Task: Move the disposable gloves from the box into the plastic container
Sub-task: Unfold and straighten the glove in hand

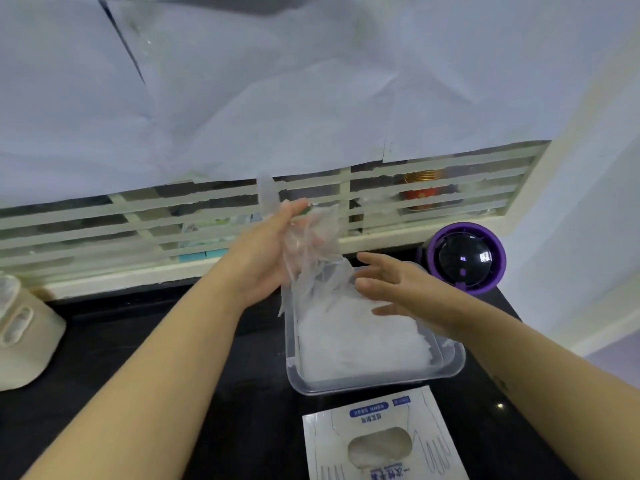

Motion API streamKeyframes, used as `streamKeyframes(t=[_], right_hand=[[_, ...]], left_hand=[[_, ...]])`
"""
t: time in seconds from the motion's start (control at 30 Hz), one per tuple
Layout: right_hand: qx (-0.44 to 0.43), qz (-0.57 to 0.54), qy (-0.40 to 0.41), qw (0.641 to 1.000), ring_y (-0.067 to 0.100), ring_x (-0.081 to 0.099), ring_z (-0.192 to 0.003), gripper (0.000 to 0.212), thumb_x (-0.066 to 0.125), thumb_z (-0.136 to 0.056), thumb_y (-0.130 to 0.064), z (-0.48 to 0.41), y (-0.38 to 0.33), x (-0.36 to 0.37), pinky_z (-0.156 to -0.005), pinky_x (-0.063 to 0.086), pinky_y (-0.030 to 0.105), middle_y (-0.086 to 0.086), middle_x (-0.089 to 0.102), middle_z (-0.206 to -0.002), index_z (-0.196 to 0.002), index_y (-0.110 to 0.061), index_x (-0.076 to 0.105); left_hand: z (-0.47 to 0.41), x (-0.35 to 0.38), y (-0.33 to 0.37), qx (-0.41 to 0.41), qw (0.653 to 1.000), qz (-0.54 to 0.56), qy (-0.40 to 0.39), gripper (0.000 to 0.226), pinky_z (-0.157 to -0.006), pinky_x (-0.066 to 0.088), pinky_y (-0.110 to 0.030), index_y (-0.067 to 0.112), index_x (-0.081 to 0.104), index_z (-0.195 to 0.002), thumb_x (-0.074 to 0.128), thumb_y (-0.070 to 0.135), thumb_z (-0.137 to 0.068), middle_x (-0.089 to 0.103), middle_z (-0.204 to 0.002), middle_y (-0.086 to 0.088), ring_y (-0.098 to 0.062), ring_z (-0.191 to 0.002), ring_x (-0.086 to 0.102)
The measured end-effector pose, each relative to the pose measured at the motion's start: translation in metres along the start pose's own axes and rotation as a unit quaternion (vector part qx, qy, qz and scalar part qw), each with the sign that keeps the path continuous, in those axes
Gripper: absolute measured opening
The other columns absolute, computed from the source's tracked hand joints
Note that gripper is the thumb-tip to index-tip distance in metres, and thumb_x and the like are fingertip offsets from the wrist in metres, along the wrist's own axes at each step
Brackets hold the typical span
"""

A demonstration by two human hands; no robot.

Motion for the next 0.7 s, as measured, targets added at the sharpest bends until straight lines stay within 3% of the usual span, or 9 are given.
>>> streamKeyframes(t=[0.1, 0.2, 0.27, 0.33, 0.4, 0.5, 0.6, 0.7], right_hand=[[-0.022, -0.067, 0.019, 0.997, 0.007, 0.056, -0.111, 0.095, 0.066, -0.065, -0.052, 0.007, -0.009, 0.010, -0.103, 0.044, 0.034, -0.011, 0.054, -0.126, -0.147, -0.021, 0.029], [-0.008, -0.122, 0.066, 0.990, 0.019, 0.050, -0.122, 0.108, 0.072, -0.056, -0.051, 0.011, -0.017, 0.013, -0.108, 0.040, 0.045, 0.001, 0.048, -0.139, -0.149, -0.020, 0.027], [-0.018, -0.075, 0.120, 0.990, 0.020, 0.044, -0.128, 0.105, 0.077, -0.062, -0.046, 0.014, -0.019, 0.014, -0.106, 0.040, 0.041, 0.000, 0.038, -0.148, -0.150, -0.027, 0.023], [-0.041, 0.038, 0.156, 0.986, 0.015, 0.042, -0.130, 0.084, 0.076, -0.077, -0.033, 0.018, -0.021, 0.014, -0.099, 0.041, 0.031, -0.005, 0.040, -0.146, -0.147, -0.030, 0.030], [-0.061, 0.103, 0.157, 0.980, 0.007, 0.053, -0.116, 0.051, 0.071, -0.085, -0.024, 0.020, -0.023, 0.013, -0.095, 0.045, 0.027, -0.008, 0.056, -0.130, -0.132, -0.027, 0.051], [-0.074, 0.111, 0.161, 0.978, -0.002, 0.062, -0.075, 0.005, 0.066, -0.088, -0.023, 0.024, -0.027, 0.004, -0.078, 0.052, 0.023, -0.009, 0.069, -0.082, -0.091, -0.020, 0.069], [-0.067, 0.072, 0.118, 0.988, 0.004, 0.062, -0.071, 0.013, 0.061, -0.091, -0.019, 0.035, -0.041, -0.005, -0.068, 0.048, 0.014, -0.001, 0.068, -0.077, -0.083, -0.014, 0.068], [-0.051, -0.048, 0.066, 0.995, -0.008, 0.060, -0.060, 0.020, 0.056, -0.093, -0.006, 0.047, -0.052, -0.014, -0.058, 0.045, 0.006, -0.008, 0.060, -0.073, -0.077, -0.015, 0.064]], left_hand=[[0.007, 0.002, -0.001, 0.000, 0.998, 0.055, -0.022, 0.044, -0.092, 0.051, -0.047, 0.022, 0.053, -0.136, 0.032, 0.042, -0.103, 0.065, -0.126, -0.008, -0.027, -0.112, 0.065], [0.012, 0.004, -0.003, -0.002, 0.995, 0.097, -0.036, 0.048, -0.099, 0.047, -0.050, 0.021, 0.049, -0.140, 0.028, 0.045, -0.104, 0.063, -0.130, -0.011, -0.029, -0.118, 0.061], [0.016, 0.004, -0.003, -0.007, 0.991, 0.121, -0.050, 0.050, -0.100, 0.046, -0.052, 0.023, 0.043, -0.144, 0.028, 0.046, -0.103, 0.060, -0.134, -0.009, -0.030, -0.120, 0.060], [0.020, 0.003, -0.002, -0.005, 0.989, 0.132, -0.059, 0.049, -0.094, 0.051, -0.051, 0.025, 0.042, -0.145, 0.027, 0.046, -0.103, 0.061, -0.134, -0.005, -0.030, -0.119, 0.061], [0.026, 0.003, -0.001, -0.002, 0.987, 0.144, -0.071, 0.047, -0.088, 0.054, -0.049, 0.025, 0.046, -0.141, 0.028, 0.045, -0.103, 0.064, -0.129, -0.003, -0.027, -0.113, 0.065], [0.034, 0.004, 0.001, -0.006, 0.985, 0.149, -0.082, 0.044, -0.085, 0.056, -0.049, 0.024, 0.055, -0.132, 0.031, 0.044, -0.103, 0.067, -0.123, -0.007, -0.028, -0.108, 0.067], [0.037, -0.001, 0.002, -0.005, 0.985, 0.136, -0.106, 0.043, -0.087, 0.055, -0.048, 0.021, 0.068, -0.120, 0.037, 0.042, -0.098, 0.067, -0.123, -0.009, -0.029, -0.111, 0.065], [0.038, -0.009, 0.002, -0.010, 0.987, 0.120, -0.108, 0.038, -0.081, 0.059, -0.043, 0.015, 0.077, -0.098, 0.046, 0.035, -0.090, 0.072, -0.107, -0.009, -0.024, -0.092, 0.071]])
Point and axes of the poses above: each hand's wrist, its own z-axis away from the middle knuckle, its own x-axis out of the palm, y = z × x, the point moved 2 cm from there along -z, towards the middle knuckle
